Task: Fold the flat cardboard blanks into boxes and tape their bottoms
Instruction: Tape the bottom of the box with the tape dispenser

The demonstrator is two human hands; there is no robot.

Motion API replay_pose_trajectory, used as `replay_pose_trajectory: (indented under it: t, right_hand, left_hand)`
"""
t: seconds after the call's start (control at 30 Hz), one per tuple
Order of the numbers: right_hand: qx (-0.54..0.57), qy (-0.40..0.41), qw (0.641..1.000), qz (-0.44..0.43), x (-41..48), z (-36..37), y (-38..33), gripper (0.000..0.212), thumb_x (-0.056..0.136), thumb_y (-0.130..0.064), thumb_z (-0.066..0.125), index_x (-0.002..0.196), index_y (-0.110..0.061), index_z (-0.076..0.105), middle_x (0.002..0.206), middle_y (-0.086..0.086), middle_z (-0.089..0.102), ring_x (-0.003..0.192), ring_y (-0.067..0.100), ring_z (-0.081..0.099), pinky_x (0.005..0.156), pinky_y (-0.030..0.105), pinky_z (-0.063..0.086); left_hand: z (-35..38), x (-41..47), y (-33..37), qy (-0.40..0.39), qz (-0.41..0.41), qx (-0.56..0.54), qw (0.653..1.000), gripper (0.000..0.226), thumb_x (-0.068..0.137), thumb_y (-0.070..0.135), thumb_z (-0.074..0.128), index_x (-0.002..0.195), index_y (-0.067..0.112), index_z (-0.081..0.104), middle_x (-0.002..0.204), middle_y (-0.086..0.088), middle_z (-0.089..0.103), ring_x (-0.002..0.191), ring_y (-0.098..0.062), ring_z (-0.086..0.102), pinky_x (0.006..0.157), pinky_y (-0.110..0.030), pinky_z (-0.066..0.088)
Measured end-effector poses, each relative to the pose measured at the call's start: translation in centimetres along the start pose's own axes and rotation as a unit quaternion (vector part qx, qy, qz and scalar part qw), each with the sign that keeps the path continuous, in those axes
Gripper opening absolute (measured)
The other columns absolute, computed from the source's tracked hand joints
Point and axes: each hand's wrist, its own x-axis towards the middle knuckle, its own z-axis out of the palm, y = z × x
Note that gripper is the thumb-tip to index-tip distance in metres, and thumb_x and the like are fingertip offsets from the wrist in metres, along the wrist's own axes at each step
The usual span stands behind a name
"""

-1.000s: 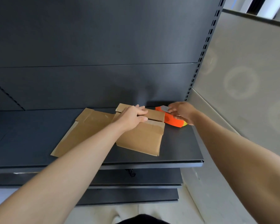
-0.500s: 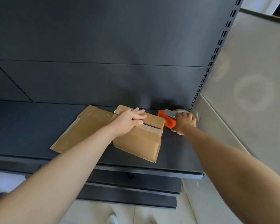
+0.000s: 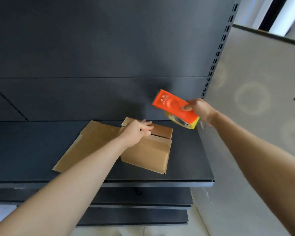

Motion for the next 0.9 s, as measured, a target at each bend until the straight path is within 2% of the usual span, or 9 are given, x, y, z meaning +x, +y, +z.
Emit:
replay_pose_trajectory:
  t: [0.1, 0.17, 0.27, 0.4, 0.47, 0.57, 0.6, 0.73, 0.9]
  right_hand:
    - [0.131, -0.052, 0.99, 0.025, -2.9, -1.2, -3.2, 0.039, 0.073, -0.025, 0.061, 0.105, -0.003, 0.065, 0.09, 0.011, 0.068, 0.081, 0.025, 0.062, 0.085, 0.038, 0.046]
    - [0.228, -0.095, 0.968, 0.041, -4.3, -1.3, -4.1, 0.029, 0.084, -0.019, 0.05, 0.102, 0.0, 0.064, 0.089, 0.012, 0.07, 0.081, 0.025, 0.065, 0.091, 0.039, 0.046]
    - [0.29, -0.135, 0.945, 0.067, -6.0, -0.2, -4.1, 0.027, 0.092, -0.013, 0.038, 0.096, -0.002, 0.063, 0.083, 0.009, 0.072, 0.073, 0.02, 0.07, 0.081, 0.033, 0.053]
    - [0.3, -0.142, 0.938, 0.097, -6.9, 1.5, -3.2, 0.027, 0.092, -0.013, 0.037, 0.102, -0.002, 0.06, 0.082, 0.009, 0.072, 0.073, 0.021, 0.068, 0.081, 0.035, 0.05]
    - [0.294, -0.133, 0.941, 0.102, -6.9, 1.6, -3.5, 0.026, 0.091, -0.014, 0.039, 0.101, -0.002, 0.06, 0.083, 0.01, 0.071, 0.074, 0.021, 0.067, 0.082, 0.036, 0.048]
    - [0.269, -0.127, 0.949, 0.104, -6.6, 1.8, -4.0, 0.024, 0.089, -0.014, 0.043, 0.098, -0.001, 0.061, 0.081, 0.01, 0.071, 0.071, 0.021, 0.068, 0.08, 0.035, 0.049]
    - [0.262, -0.126, 0.951, 0.106, -6.5, 1.9, -4.2, 0.024, 0.088, -0.015, 0.045, 0.098, -0.001, 0.061, 0.082, 0.01, 0.071, 0.072, 0.021, 0.068, 0.081, 0.035, 0.049]
    - [0.242, -0.126, 0.956, 0.106, -6.2, 2.3, -4.8, 0.025, 0.089, -0.014, 0.044, 0.1, 0.0, 0.061, 0.084, 0.012, 0.07, 0.073, 0.022, 0.066, 0.08, 0.035, 0.049]
    - [0.221, -0.129, 0.961, 0.104, -6.1, 2.5, -5.1, 0.025, 0.086, -0.015, 0.047, 0.098, 0.0, 0.062, 0.083, 0.012, 0.07, 0.073, 0.023, 0.065, 0.079, 0.035, 0.05]
  left_hand:
    - [-0.1, -0.1, 0.1, 0.003, 0.015, -0.006, 1.0, 0.034, 0.093, 0.001, 0.054, 0.127, 0.005, 0.058, 0.145, -0.003, 0.046, 0.142, -0.013, 0.026, 0.116, -0.03, 0.012]
    - [-0.4, -0.2, 0.1, 0.007, 0.023, 0.004, 1.0, 0.034, 0.093, 0.001, 0.054, 0.126, 0.006, 0.059, 0.142, -0.002, 0.048, 0.141, -0.012, 0.029, 0.115, -0.029, 0.016]
    - [-1.0, 0.0, -0.6, -0.005, 0.018, -0.011, 1.0, 0.035, 0.092, 0.0, 0.055, 0.124, 0.011, 0.062, 0.14, 0.001, 0.051, 0.139, -0.012, 0.032, 0.117, -0.033, 0.021]
    - [-1.6, -0.2, -0.8, 0.01, 0.013, -0.045, 0.999, 0.034, 0.094, 0.001, 0.052, 0.121, 0.016, 0.065, 0.134, 0.001, 0.057, 0.13, -0.013, 0.045, 0.109, -0.027, 0.032]
    - [-2.5, -0.5, -0.3, 0.035, 0.002, -0.143, 0.989, 0.026, 0.097, 0.011, 0.05, 0.12, 0.011, 0.064, 0.128, -0.002, 0.06, 0.125, -0.015, 0.05, 0.102, -0.025, 0.037]
    - [-4.3, -0.8, 0.7, 0.025, -0.035, -0.389, 0.92, 0.033, 0.099, 0.03, 0.045, 0.109, 0.003, 0.06, 0.119, -0.016, 0.061, 0.115, -0.03, 0.059, 0.096, -0.037, 0.048]
    - [-4.8, -0.9, 1.2, 0.014, -0.053, -0.418, 0.907, 0.039, 0.099, 0.037, 0.042, 0.105, 0.003, 0.06, 0.114, -0.018, 0.061, 0.107, -0.032, 0.062, 0.091, -0.038, 0.052]
    - [-6.6, -1.2, 2.8, -0.039, -0.098, -0.416, 0.903, 0.06, 0.093, 0.058, 0.037, 0.096, 0.004, 0.062, 0.089, -0.012, 0.067, 0.079, -0.024, 0.066, 0.07, -0.032, 0.057]
    - [-7.3, -1.2, 3.5, -0.058, -0.093, -0.399, 0.91, 0.036, 0.094, 0.042, 0.051, 0.094, 0.007, 0.06, 0.081, -0.009, 0.063, 0.071, -0.019, 0.064, 0.065, -0.028, 0.056]
